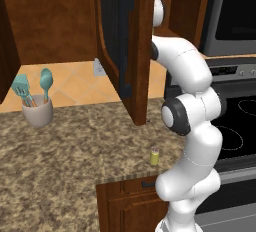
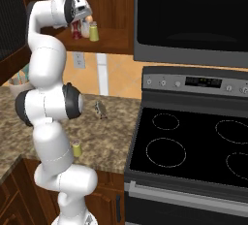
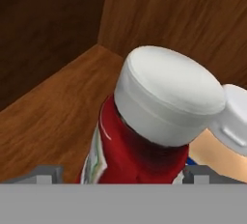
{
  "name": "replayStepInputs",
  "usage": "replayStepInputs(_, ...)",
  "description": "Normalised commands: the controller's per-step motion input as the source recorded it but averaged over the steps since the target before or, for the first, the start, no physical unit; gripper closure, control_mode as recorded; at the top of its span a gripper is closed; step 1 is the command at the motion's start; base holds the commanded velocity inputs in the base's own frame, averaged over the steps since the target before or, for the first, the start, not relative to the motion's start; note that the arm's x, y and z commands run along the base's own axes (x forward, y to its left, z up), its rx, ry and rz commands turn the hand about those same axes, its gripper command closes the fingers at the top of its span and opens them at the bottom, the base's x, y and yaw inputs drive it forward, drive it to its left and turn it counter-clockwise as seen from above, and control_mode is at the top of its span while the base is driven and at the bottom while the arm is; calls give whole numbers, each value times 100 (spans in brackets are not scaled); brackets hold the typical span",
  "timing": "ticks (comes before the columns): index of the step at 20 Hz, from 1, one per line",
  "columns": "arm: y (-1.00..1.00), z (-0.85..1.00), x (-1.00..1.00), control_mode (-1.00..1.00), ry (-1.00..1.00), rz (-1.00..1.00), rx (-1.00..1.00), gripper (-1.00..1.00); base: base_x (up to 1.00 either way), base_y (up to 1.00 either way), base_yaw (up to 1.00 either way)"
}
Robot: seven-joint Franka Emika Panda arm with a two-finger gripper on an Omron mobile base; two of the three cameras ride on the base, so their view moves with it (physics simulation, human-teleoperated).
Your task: Put the shaker and condiment bottle from the counter next to their counterparts in the cabinet.
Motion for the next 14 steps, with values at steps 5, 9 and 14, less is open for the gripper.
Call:
replayStepInputs(5, -14, 0, -19, -100, -3, 0, 2, -100, 0, 0, 0)
replayStepInputs(9, -13, 0, -59, -100, -8, 0, 0, -100, 0, 0, 0)
replayStepInputs(14, -9, 0, -69, -100, -11, 0, 0, -100, 0, 0, 0)
